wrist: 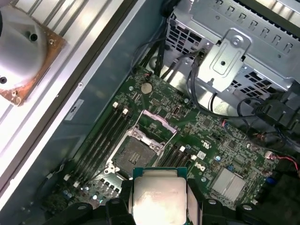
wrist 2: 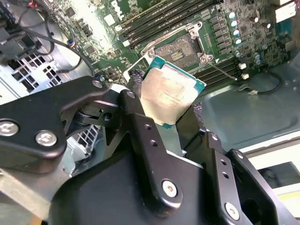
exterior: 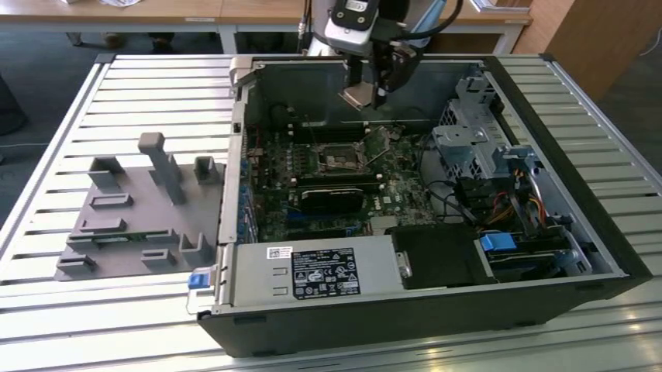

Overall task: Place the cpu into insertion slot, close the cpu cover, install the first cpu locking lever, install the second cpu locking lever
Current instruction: 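Place the cpu into insertion slot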

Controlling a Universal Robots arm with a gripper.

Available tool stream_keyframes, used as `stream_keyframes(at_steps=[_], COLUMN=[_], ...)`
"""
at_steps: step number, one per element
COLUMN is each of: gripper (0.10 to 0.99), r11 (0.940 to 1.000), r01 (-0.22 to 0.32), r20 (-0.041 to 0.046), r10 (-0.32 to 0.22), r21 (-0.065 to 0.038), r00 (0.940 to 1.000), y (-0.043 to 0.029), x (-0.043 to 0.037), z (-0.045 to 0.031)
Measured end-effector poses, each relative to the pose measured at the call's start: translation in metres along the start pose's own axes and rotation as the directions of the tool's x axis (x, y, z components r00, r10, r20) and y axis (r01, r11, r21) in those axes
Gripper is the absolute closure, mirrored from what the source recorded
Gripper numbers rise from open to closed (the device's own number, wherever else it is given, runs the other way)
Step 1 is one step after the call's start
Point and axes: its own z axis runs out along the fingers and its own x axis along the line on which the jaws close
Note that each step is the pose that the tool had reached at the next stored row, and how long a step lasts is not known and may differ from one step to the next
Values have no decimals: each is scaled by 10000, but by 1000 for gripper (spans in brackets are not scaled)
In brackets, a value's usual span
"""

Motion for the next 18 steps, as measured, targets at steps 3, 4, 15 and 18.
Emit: stream_keyframes(at_steps=[3, 4, 15, 18], gripper=[545, 545, 545, 545], r11=[9995, 9992, 9904, 9871], r01=[-310, -405, -1381, -1600], r20=[26, 35, 114, 132], r10=[310, 405, 1382, 1600], r21=[-5, -5, -29, -35], r00=[9995, 9992, 9903, 9870], y=[0, 0, 0, 0], x=[0, 1, 2, 2], z=[2, 2, 11, 15])
